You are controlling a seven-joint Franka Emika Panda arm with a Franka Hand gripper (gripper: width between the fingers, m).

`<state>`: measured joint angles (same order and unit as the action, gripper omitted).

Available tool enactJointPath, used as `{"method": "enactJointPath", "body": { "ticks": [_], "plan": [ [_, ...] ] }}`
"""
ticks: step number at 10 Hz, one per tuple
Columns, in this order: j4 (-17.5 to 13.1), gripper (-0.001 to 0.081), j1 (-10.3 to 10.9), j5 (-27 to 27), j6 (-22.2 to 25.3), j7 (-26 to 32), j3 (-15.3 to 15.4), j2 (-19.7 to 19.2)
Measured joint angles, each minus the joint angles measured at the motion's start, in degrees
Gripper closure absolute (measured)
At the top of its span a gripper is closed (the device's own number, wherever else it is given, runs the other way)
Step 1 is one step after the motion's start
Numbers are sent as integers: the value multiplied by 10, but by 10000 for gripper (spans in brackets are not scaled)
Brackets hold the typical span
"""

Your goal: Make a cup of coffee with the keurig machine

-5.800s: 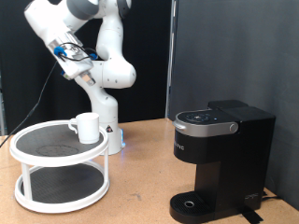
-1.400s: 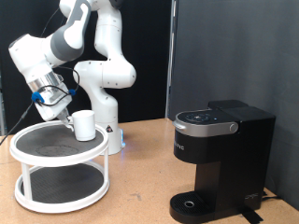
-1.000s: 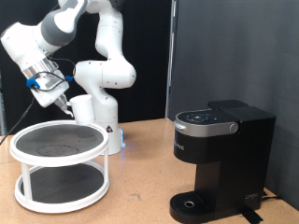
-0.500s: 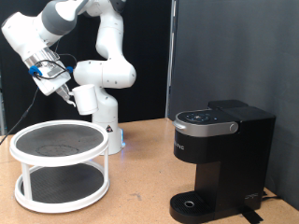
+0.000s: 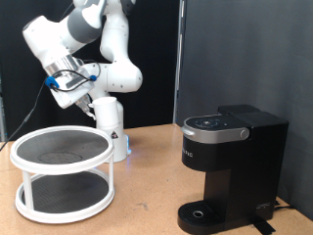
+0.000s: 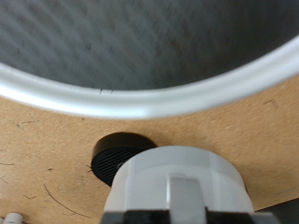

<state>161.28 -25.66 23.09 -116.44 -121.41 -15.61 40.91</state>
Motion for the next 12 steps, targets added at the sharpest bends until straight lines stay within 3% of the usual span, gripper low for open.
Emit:
{"method": "enactJointPath", "body": {
  "ticks": [5, 8, 10, 12],
  "plan": [
    [8, 803, 51, 78, -86, -108, 118, -1],
    [13, 803, 88, 125, -143, -129, 168, -8],
    [6, 803, 87, 124, -137, -130, 170, -11],
    [4, 803, 86, 108, -154, -169, 211, -35]
  ]
}}
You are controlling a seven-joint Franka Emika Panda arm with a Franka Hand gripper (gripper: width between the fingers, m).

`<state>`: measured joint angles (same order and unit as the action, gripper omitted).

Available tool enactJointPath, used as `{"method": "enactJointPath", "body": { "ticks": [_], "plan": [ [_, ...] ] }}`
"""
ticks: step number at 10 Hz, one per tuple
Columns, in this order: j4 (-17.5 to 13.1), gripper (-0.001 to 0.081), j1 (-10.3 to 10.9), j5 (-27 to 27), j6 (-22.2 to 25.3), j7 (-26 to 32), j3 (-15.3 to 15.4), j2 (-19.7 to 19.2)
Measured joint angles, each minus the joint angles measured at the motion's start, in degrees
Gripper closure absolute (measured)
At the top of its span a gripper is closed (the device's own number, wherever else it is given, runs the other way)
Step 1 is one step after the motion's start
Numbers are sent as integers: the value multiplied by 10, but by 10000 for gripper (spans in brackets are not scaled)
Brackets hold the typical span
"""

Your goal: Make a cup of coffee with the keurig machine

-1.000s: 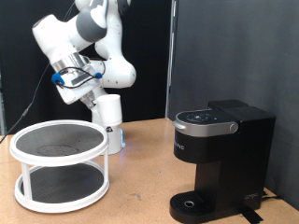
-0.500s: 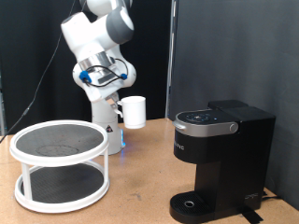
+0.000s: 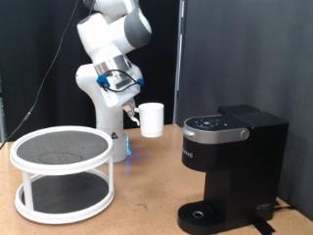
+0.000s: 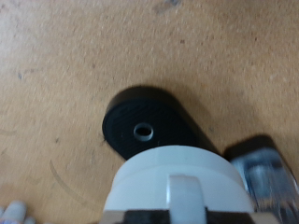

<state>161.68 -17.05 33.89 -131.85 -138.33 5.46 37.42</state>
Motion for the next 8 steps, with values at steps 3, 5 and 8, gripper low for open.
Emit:
{"method": "enactJointPath", "body": {
  "ticks": [3, 5, 8],
  "plan": [
    [3, 803, -2, -28, -78, -72, 85, -62],
    [5, 803, 3, -10, -143, -76, 114, -112],
    [10, 803, 22, 52, -256, -63, 128, -192]
  ]
}}
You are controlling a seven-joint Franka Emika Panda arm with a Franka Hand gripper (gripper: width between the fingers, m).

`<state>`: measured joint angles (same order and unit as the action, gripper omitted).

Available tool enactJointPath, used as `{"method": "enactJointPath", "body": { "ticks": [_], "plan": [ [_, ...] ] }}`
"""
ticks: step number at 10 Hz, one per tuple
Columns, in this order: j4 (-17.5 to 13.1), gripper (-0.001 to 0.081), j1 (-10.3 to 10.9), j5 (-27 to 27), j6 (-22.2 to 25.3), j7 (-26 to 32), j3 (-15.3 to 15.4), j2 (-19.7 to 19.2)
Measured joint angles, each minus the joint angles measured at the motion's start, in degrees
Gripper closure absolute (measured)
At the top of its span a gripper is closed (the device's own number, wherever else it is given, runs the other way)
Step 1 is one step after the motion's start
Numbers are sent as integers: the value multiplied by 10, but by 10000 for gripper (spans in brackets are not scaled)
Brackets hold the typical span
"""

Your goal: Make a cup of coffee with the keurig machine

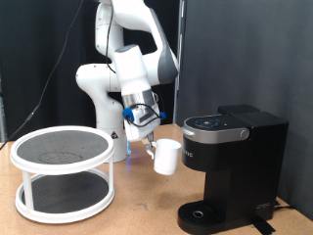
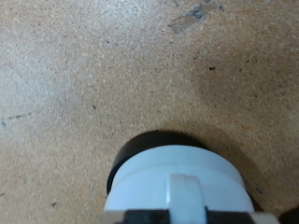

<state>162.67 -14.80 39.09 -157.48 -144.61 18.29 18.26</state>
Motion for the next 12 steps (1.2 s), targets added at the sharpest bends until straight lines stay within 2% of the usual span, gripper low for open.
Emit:
{"method": "enactJointPath", "body": {
  "ticks": [2, 4, 8, 12],
  "plan": [
    [2, 803, 1, 8, -38, 20, 0, -41],
    [1, 803, 9, 45, -81, 51, 0, -78],
    [-26, 803, 50, 202, -131, 137, 5, -138],
    [-50, 803, 63, 287, -161, 190, 25, -172]
  ]
}}
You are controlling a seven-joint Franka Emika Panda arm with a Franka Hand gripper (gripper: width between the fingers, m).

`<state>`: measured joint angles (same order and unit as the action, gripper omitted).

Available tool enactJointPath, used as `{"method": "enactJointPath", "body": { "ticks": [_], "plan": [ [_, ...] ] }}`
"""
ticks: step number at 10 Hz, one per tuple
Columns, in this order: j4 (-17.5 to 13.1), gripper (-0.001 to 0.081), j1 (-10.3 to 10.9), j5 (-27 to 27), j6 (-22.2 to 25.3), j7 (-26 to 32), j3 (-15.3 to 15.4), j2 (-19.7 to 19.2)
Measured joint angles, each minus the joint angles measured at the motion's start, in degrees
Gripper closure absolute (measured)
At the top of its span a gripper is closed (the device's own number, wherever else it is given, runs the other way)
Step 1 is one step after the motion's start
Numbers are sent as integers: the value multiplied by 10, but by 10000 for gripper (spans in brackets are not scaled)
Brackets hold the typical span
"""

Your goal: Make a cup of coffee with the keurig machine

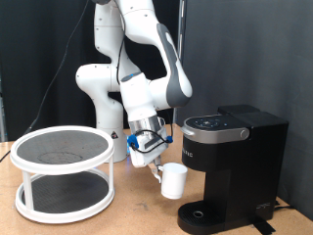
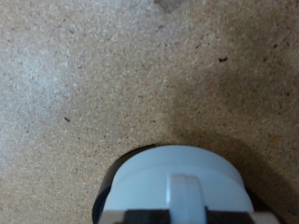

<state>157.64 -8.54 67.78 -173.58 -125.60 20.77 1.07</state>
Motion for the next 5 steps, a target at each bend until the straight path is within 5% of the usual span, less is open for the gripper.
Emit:
{"method": "enactJointPath", "body": {
  "ticks": [5],
  "plan": [
    [-47, 803, 1, 39, -24, 16, 22, -38]
  ]
}}
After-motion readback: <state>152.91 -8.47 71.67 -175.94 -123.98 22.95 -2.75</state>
